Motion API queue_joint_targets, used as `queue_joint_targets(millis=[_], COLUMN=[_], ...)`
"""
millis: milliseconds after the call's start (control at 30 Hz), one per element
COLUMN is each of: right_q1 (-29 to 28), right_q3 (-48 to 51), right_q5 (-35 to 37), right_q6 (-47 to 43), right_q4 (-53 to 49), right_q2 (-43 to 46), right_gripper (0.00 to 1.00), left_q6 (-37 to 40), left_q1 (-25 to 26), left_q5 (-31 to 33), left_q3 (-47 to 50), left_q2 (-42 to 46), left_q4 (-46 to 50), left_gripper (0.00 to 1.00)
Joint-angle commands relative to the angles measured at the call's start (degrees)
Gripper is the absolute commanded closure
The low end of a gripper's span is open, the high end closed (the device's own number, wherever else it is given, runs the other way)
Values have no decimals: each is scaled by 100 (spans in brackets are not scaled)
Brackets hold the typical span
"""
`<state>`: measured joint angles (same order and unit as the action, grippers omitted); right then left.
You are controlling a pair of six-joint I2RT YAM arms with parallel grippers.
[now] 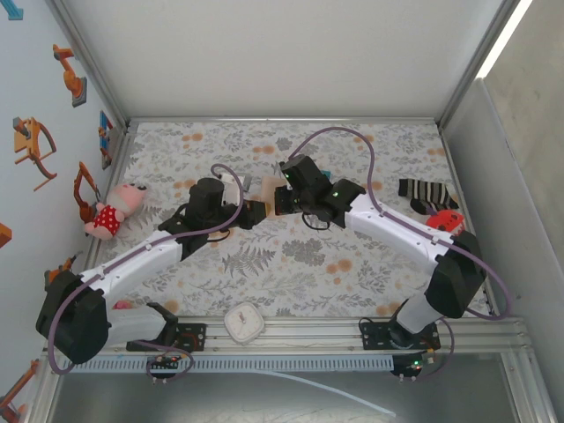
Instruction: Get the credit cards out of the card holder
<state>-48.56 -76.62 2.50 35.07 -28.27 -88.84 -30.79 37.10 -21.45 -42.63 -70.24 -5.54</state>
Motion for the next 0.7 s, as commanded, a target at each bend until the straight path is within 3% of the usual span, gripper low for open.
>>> queue_joint_targets(millis=[0,667], right_q1=[150,291], right_q3=[85,286], right_q5=[479,459], right_q6=[-7,-108], right_q4=[-273,-250], right_q2=[208,484], right_gripper=[100,100], left_q6=[139,187], left_q1=[19,8], left_q5=[-105,-51], left_q3=[-158,-153], left_q2=[247,291], left_q4=[-116,-44], left_gripper=[100,100])
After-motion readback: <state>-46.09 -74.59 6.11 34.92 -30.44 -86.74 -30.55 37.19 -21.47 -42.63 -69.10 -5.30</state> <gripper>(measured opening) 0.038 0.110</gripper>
